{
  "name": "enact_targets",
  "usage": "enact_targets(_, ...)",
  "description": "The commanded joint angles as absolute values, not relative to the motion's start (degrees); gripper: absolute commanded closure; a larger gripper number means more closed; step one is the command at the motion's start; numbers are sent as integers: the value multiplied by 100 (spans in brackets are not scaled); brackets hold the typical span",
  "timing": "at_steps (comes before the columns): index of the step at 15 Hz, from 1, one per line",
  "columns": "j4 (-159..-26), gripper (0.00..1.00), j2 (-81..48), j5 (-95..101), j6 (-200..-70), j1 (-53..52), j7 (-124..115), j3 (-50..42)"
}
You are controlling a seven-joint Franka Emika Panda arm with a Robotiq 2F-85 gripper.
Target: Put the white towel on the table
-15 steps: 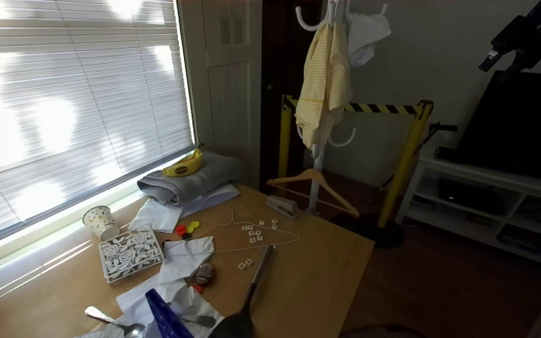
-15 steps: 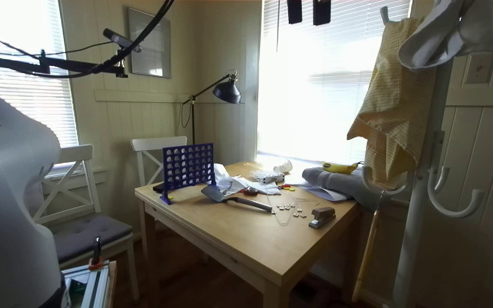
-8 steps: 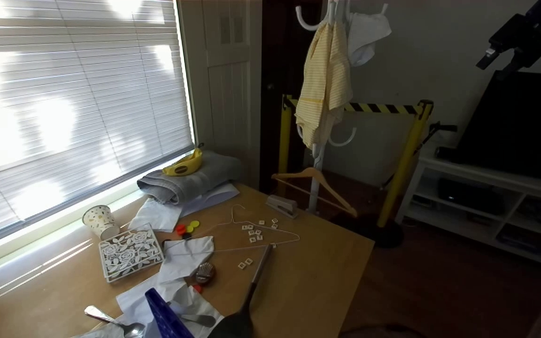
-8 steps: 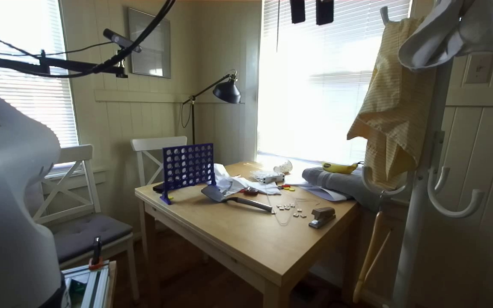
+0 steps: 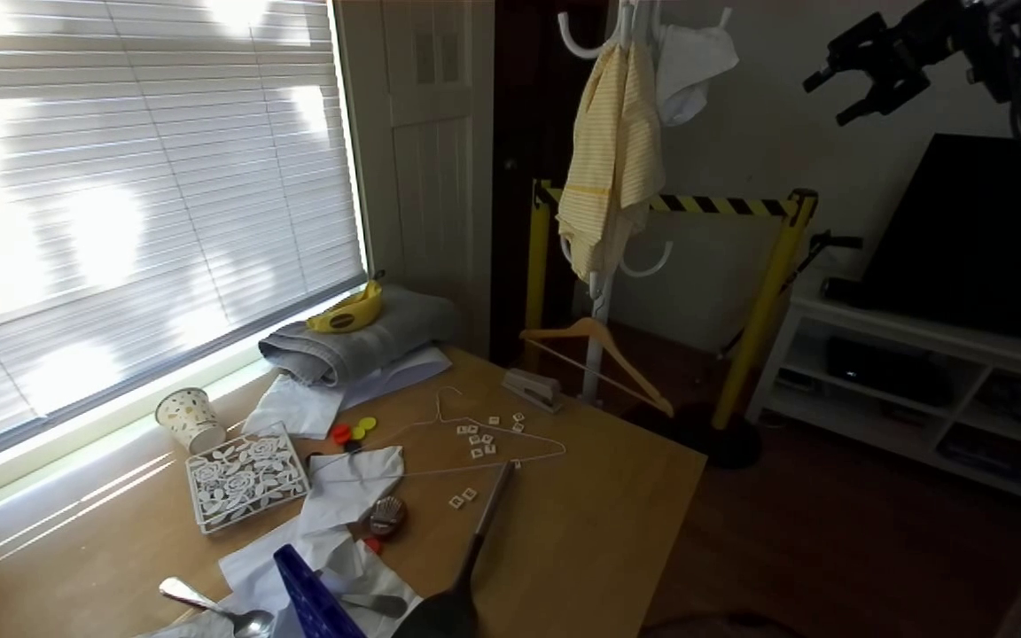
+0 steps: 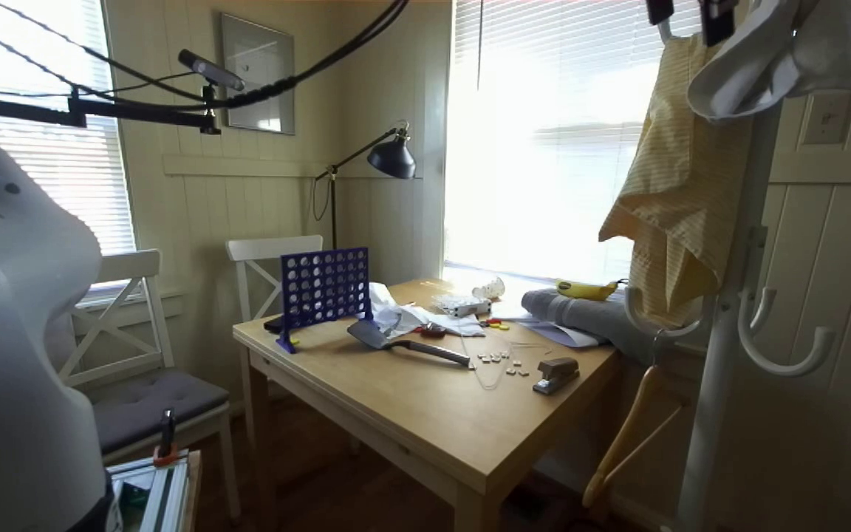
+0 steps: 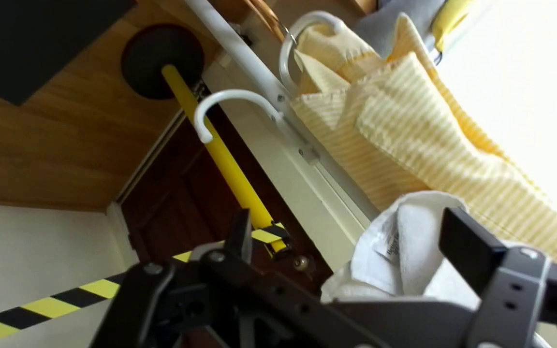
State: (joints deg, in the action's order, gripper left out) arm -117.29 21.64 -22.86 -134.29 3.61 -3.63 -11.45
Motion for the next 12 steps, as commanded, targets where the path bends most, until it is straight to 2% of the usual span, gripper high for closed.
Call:
enact_targets(1, -10776, 0, 1125, -3117, -14207, -48, -155, -1128)
enact_targets(4, -9897, 0, 516, -3838, -14294, -319, 541, -1119)
enact_targets(7, -9233, 0, 309, -4229, -13330, -140, 1309, -1120)
enact_targets(12, -8713, 0, 334, -3833, -12205, 409, 1458, -1220)
